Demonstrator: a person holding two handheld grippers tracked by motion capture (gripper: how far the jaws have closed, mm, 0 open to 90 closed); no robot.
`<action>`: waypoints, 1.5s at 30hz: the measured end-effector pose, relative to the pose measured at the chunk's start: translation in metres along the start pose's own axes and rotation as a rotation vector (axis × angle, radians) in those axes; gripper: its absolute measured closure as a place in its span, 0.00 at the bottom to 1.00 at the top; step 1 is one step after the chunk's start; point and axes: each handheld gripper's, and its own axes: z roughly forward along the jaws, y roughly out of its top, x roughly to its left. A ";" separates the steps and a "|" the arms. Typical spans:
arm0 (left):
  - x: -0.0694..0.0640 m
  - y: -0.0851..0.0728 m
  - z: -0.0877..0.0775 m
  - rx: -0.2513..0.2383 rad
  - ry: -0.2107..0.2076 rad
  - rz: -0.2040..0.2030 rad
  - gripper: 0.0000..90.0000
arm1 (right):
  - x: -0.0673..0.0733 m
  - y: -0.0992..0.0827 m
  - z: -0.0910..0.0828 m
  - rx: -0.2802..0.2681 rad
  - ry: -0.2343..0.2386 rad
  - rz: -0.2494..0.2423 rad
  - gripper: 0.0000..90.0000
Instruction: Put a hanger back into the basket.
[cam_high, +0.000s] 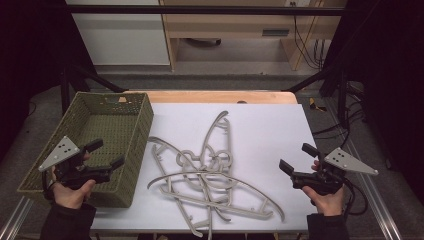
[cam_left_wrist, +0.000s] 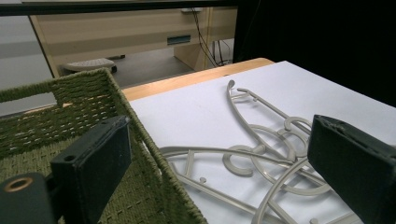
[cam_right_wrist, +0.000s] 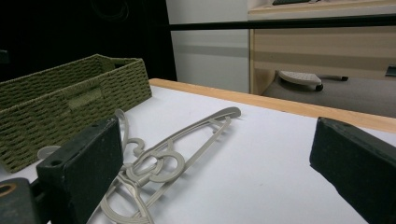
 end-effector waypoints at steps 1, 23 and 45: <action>0.000 0.000 0.000 0.000 0.000 0.000 0.07 | 0.000 0.000 0.000 0.001 0.001 0.003 0.03; -0.050 0.009 0.055 0.190 -0.122 0.127 0.09 | 0.009 0.002 0.009 0.041 0.023 -0.031 0.03; -0.093 -0.013 0.145 0.456 -0.224 0.266 0.19 | 0.010 -0.001 0.014 0.075 0.025 -0.034 0.03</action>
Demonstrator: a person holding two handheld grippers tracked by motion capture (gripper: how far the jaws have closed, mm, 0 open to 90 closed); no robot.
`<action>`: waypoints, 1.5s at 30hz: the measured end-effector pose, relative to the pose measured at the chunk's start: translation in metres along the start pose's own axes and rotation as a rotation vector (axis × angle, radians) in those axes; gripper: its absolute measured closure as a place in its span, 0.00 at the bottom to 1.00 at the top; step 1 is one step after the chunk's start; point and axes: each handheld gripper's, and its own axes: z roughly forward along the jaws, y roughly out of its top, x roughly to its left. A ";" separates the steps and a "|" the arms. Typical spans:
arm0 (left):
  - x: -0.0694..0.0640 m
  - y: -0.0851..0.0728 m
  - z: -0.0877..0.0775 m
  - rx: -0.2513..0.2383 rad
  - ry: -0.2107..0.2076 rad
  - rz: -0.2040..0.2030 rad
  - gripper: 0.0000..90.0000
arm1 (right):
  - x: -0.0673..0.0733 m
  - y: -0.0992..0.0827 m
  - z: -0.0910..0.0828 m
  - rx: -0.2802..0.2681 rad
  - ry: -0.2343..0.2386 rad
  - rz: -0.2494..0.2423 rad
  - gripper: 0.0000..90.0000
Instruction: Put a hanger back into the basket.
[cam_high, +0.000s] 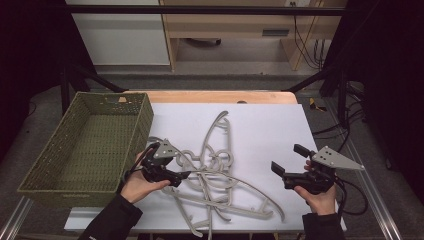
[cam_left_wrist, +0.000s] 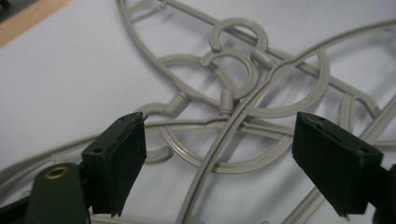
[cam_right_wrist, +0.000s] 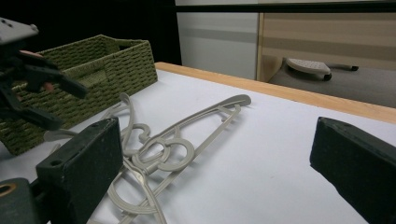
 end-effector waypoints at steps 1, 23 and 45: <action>0.000 -0.001 0.005 0.017 -0.005 0.003 0.20 | 0.000 0.000 0.000 0.001 -0.002 -0.001 0.03; 0.001 -0.013 0.061 0.213 -0.017 0.078 0.53 | 0.000 -0.001 0.003 0.009 0.001 0.002 0.03; -0.008 -0.012 0.067 0.244 -0.022 0.151 0.82 | 0.000 -0.002 0.004 0.020 0.008 -0.004 0.03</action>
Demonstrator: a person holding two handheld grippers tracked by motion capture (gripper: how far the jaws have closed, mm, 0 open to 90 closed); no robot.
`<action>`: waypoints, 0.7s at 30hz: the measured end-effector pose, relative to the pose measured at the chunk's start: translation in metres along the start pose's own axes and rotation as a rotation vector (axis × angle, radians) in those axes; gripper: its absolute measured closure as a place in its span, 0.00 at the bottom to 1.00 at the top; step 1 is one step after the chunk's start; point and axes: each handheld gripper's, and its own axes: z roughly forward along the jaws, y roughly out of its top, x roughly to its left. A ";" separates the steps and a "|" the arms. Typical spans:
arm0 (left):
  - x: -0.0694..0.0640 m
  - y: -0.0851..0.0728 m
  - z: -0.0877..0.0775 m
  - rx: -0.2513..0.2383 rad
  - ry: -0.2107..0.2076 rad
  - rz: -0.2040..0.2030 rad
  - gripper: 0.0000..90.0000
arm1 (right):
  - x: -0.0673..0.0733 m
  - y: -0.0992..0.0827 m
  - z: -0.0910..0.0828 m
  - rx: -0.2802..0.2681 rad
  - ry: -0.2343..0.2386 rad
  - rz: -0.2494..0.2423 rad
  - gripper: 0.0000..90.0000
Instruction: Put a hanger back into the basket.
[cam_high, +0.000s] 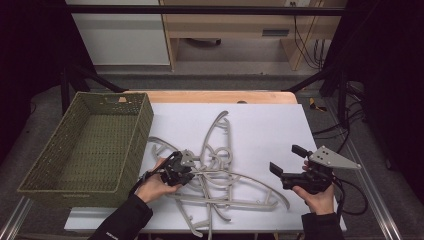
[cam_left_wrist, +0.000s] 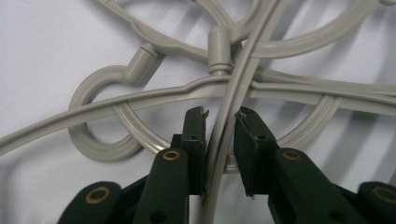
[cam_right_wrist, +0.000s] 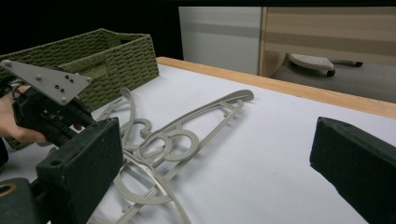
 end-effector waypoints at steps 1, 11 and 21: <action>-0.001 0.000 0.000 0.003 -0.005 0.004 0.84 | 0.000 0.000 0.000 0.000 0.000 -0.003 0.03; -0.011 0.005 -0.001 0.003 0.015 0.013 0.91 | -0.001 0.000 -0.001 -0.001 -0.002 0.003 0.03; -0.011 0.006 -0.009 -0.021 -0.008 -0.040 0.91 | -0.001 0.001 -0.003 -0.006 -0.002 0.005 0.03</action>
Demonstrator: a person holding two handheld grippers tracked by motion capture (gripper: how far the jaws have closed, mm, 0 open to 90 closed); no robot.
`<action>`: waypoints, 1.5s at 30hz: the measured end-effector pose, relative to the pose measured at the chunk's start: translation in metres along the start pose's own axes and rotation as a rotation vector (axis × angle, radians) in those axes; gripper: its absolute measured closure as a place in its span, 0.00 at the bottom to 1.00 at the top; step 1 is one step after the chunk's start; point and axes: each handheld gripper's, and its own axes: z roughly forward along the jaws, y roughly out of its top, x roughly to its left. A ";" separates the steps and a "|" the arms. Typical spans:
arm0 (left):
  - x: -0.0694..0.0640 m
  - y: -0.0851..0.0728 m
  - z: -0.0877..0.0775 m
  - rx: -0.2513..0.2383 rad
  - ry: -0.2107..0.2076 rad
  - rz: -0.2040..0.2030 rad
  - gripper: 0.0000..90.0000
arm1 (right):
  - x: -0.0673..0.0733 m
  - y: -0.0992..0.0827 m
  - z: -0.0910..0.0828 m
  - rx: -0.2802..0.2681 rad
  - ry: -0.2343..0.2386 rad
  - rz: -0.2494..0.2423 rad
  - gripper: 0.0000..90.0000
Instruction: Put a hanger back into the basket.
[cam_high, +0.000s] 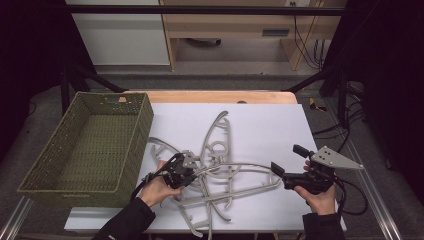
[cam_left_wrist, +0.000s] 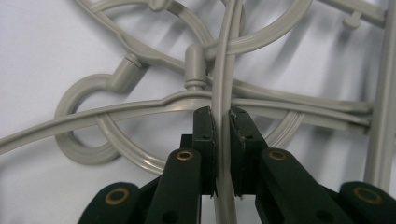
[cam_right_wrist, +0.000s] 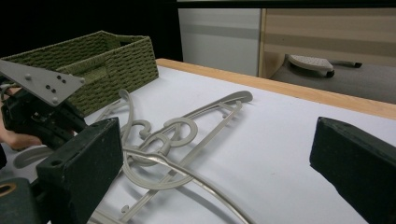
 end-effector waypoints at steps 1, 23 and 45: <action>0.000 0.000 -0.002 -0.014 0.007 -0.009 0.91 | 0.000 0.000 0.000 -0.002 0.000 -0.001 0.03; 0.019 -0.008 -0.069 -0.245 0.080 -0.171 0.91 | -0.005 0.000 -0.007 -0.013 -0.014 0.004 0.03; 0.047 -0.040 -0.160 -0.408 0.237 -0.265 0.91 | -0.007 0.000 -0.009 -0.013 -0.023 0.010 0.03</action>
